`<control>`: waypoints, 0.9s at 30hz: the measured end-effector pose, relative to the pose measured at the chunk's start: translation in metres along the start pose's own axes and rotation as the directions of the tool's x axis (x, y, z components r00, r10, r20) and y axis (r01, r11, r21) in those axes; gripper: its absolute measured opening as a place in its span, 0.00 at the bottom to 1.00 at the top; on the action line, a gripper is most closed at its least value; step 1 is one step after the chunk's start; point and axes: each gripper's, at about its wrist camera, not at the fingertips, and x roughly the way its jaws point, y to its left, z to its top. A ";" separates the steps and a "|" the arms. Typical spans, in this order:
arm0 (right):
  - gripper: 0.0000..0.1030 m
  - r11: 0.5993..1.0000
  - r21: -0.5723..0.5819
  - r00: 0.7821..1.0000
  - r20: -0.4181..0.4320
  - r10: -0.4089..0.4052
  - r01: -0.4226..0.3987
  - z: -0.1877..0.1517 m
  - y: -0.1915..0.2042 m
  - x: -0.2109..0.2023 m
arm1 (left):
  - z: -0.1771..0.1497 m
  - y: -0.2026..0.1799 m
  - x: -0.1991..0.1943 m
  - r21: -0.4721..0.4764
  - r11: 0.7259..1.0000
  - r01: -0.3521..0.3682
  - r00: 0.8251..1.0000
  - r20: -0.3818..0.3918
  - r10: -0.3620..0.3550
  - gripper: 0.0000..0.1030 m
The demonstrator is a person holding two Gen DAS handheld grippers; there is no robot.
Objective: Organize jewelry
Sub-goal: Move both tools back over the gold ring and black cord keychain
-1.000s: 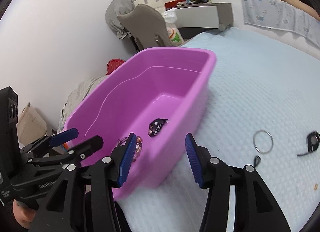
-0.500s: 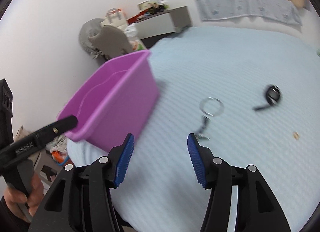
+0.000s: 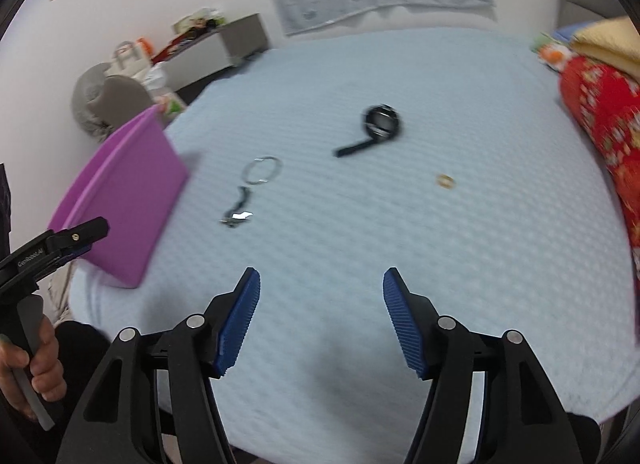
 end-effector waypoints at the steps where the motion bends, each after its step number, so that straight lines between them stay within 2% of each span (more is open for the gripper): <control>1: 0.60 1.000 0.014 1.000 -0.002 -0.008 0.008 -0.001 -0.007 0.002 | 0.000 -0.001 0.004 0.001 1.000 0.000 1.000 -0.003 0.000 0.83; 7: 0.60 0.997 0.068 1.000 -0.006 -0.023 0.024 0.003 -0.031 0.013 | 0.001 0.000 0.032 -0.016 1.000 -0.004 0.999 -0.040 0.003 0.84; 12: 0.60 0.998 0.068 1.000 0.005 -0.008 0.007 0.007 -0.029 0.022 | -0.001 0.004 0.044 -0.022 1.000 -0.012 0.998 -0.064 0.010 0.84; 17: 0.60 0.999 0.037 1.000 -0.007 0.013 -0.013 0.008 -0.022 0.034 | -0.004 0.010 0.057 -0.041 0.999 -0.034 0.997 -0.064 0.031 0.84; 21: 0.60 0.998 0.056 1.000 -0.010 0.021 -0.021 0.009 -0.027 0.044 | -0.003 0.014 0.075 -0.055 0.997 -0.062 0.996 -0.063 0.059 0.84; 27: 0.60 0.996 0.093 1.000 0.017 -0.011 0.009 0.017 -0.045 0.057 | 0.005 0.013 0.104 -0.054 0.996 -0.072 0.996 -0.059 0.068 0.84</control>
